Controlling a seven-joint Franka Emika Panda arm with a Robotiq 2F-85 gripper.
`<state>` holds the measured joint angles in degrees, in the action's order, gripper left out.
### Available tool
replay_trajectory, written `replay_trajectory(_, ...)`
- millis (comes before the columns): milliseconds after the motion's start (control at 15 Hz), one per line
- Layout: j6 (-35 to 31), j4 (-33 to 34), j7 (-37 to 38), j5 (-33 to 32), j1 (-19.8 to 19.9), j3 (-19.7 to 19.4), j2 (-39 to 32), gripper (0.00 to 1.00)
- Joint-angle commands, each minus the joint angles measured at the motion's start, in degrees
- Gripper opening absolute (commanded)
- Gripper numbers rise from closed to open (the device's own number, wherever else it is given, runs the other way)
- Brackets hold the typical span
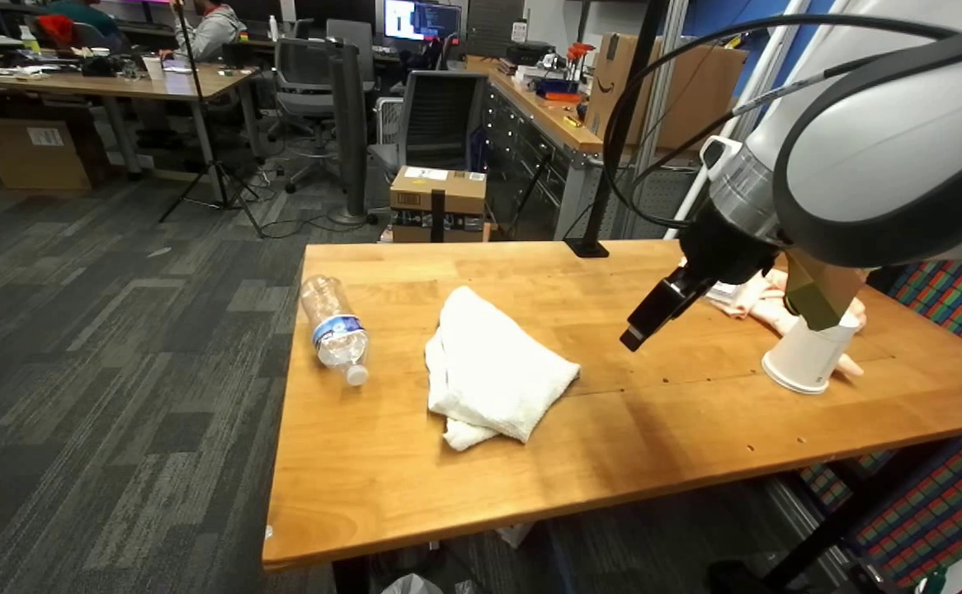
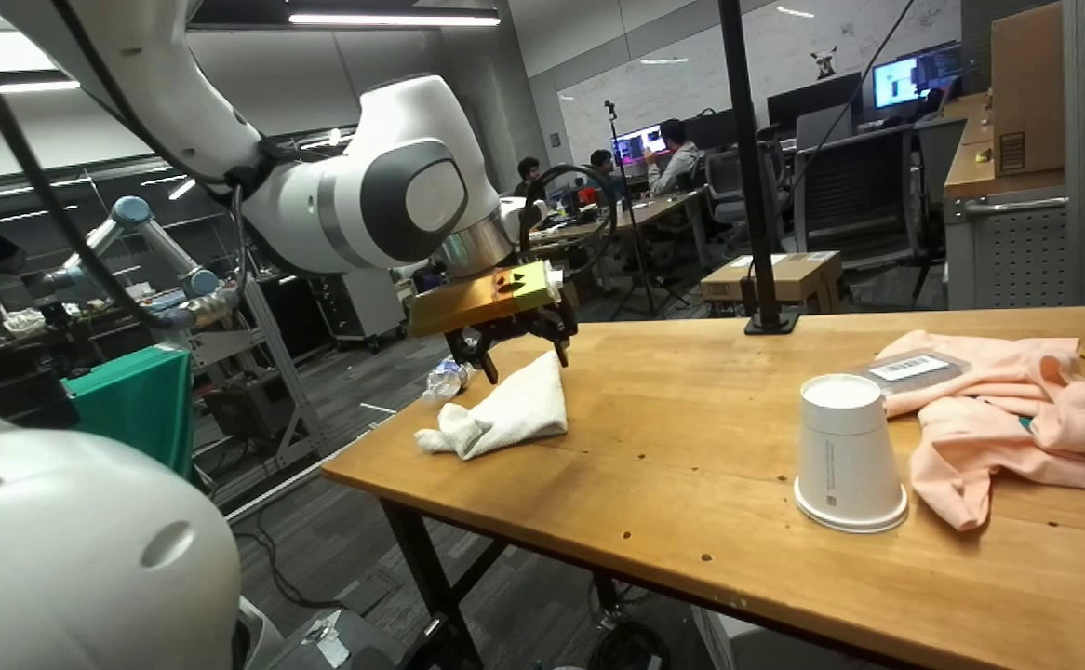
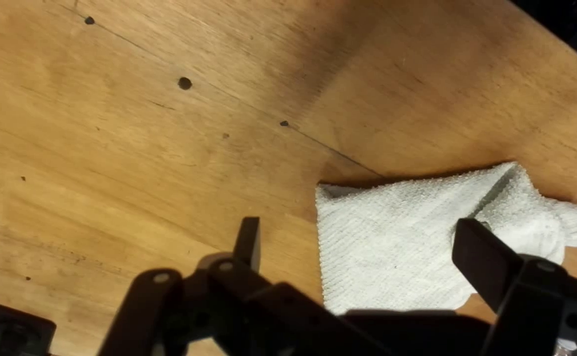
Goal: Fold the towel diagonally twice
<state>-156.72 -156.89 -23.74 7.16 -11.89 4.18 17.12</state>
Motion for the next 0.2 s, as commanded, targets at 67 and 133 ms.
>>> replay_trajectory(67,0.02,0.02,0.72,-0.91,-1.09,-1.15,0.0,1.0)
replay_trajectory(133,0.02,0.01,0.72,-0.91,-1.09,-1.16,0.0,1.0)
